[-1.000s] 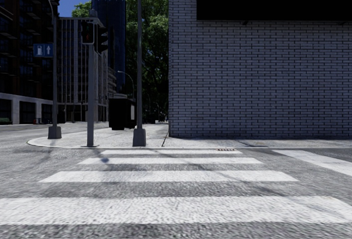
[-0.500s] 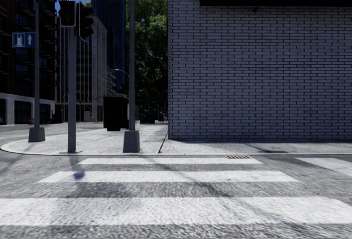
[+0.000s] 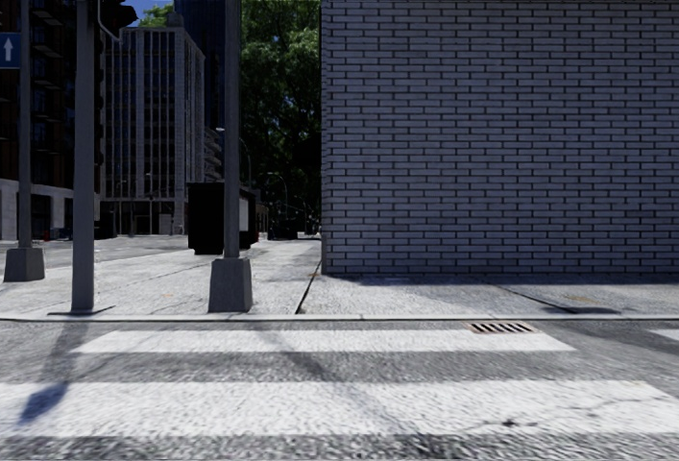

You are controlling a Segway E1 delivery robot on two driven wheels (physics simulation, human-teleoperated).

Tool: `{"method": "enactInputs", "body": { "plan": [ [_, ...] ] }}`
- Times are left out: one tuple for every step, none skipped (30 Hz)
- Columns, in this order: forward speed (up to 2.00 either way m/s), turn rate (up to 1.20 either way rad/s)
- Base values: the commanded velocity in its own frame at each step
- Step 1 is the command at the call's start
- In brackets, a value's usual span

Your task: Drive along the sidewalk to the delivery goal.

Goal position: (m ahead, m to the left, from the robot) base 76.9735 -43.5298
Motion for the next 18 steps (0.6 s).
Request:
{"method": "enactInputs", "body": {
  "plan": [
    [2.0, 0.0],
    [2.0, 0.0],
    [2.0, 0.0],
    [2.0, 0.0],
    [2.0, 0.0],
    [2.0, 0.0],
    [2.0, 0.0],
    [2.0, 0.0],
    [2.0, 0.0],
    [2.0, 0.0],
    [2.0, 0.0],
    [2.0, 0.0],
    [2.0, 0.0],
    [2.0, 0.0],
    [2.0, 0.01],
    [2.0, 0.02],
    [2.0, 0.02],
    [2.0, 0.02]
  ]
}}
